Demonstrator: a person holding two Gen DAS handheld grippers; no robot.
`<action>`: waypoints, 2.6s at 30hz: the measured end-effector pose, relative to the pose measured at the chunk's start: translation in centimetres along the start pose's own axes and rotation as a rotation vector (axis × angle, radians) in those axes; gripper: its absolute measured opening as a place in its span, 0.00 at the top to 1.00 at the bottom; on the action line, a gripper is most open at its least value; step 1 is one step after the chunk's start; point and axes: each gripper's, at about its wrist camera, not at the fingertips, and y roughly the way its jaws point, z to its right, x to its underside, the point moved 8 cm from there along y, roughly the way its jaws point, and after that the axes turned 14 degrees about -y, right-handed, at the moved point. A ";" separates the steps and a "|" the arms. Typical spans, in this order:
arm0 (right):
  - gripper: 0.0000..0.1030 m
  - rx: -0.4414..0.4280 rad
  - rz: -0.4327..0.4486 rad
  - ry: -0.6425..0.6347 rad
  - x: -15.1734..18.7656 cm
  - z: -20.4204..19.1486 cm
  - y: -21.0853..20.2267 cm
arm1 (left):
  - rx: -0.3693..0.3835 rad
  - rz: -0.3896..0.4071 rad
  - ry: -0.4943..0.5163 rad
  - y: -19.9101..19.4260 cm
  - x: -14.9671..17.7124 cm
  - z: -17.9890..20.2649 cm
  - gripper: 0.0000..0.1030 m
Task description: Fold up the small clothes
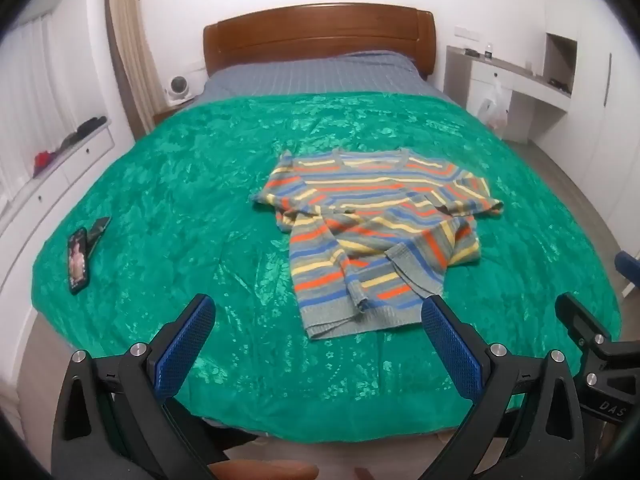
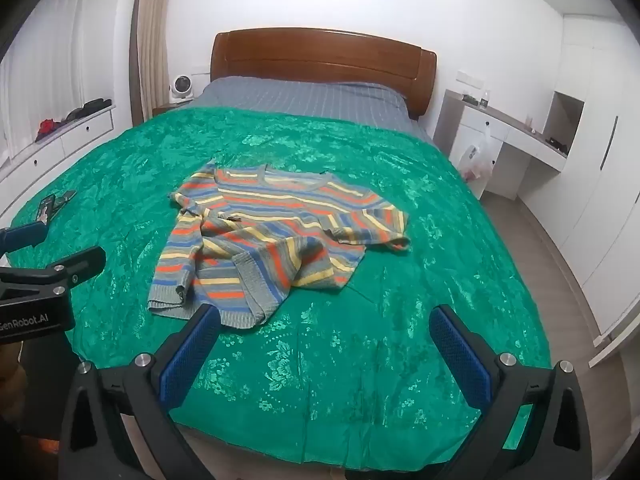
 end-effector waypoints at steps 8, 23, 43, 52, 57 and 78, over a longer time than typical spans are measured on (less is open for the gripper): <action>0.00 -0.005 0.004 -0.012 0.4 -0.6 0.0 | 0.004 -0.006 0.029 0.0 0.6 0.3 0.00; 0.00 -0.002 -0.019 -0.008 0.1 -1.1 0.2 | -0.026 -0.053 0.018 0.8 1.5 -0.7 0.00; 0.00 -0.004 -0.030 0.014 0.5 -0.9 0.5 | -0.002 -0.047 0.031 0.3 1.3 -0.5 0.00; 0.00 0.003 -0.031 0.024 0.6 -0.8 0.7 | -0.004 -0.032 0.032 0.2 1.2 -0.5 0.00; 0.00 0.011 -0.035 0.027 0.6 -0.8 0.7 | -0.009 -0.023 0.030 0.2 1.3 -0.7 0.00; 0.00 0.059 -0.086 0.026 1.4 0.2 1.4 | -0.023 -0.044 0.031 1.1 1.5 -0.9 0.00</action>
